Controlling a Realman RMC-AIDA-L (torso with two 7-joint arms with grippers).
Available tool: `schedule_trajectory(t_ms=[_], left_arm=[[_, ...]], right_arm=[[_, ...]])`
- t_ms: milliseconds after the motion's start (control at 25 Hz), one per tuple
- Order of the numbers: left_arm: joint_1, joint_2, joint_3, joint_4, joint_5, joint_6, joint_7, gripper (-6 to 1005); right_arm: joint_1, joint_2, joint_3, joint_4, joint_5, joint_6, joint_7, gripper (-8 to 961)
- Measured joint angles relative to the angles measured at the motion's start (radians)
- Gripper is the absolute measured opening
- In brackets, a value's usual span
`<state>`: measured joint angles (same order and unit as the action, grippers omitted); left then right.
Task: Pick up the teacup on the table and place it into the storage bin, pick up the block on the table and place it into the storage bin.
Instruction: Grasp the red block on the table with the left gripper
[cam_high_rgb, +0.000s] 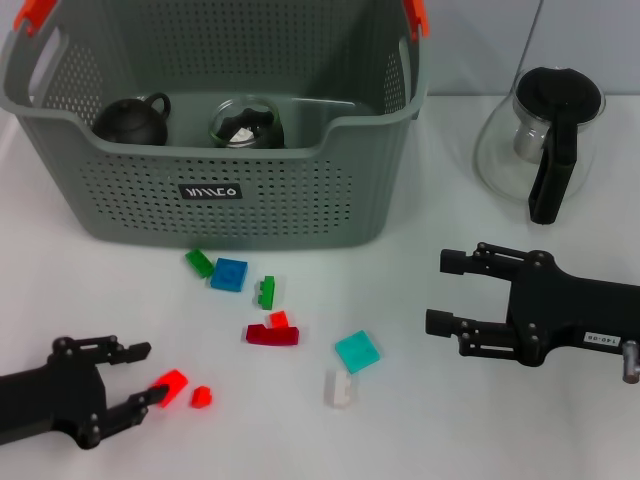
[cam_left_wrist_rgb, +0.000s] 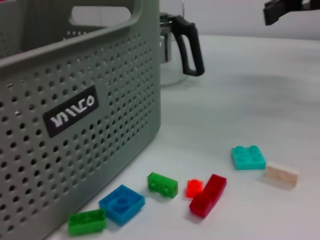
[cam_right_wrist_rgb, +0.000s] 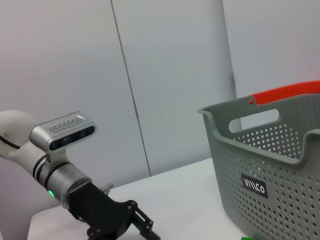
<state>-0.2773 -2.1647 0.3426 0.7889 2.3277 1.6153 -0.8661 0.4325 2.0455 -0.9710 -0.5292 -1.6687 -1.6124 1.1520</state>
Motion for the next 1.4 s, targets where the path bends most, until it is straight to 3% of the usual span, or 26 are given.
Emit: schedule_trajectory(t_ms=[560, 1400], left_arm=[[0.003, -0.004, -0.009, -0.082, -0.004, -0.071, 0.017, 487], [0.001, -0.004, -0.002, -0.094, 0.004, -0.103, 0.008, 456]], right_arm=[[0.003, -0.001, 0.000, 0.000, -0.005, 0.004, 0.000, 821], [0.004, -0.001, 0.000, 0.000, -0.005, 0.005, 0.000, 820]])
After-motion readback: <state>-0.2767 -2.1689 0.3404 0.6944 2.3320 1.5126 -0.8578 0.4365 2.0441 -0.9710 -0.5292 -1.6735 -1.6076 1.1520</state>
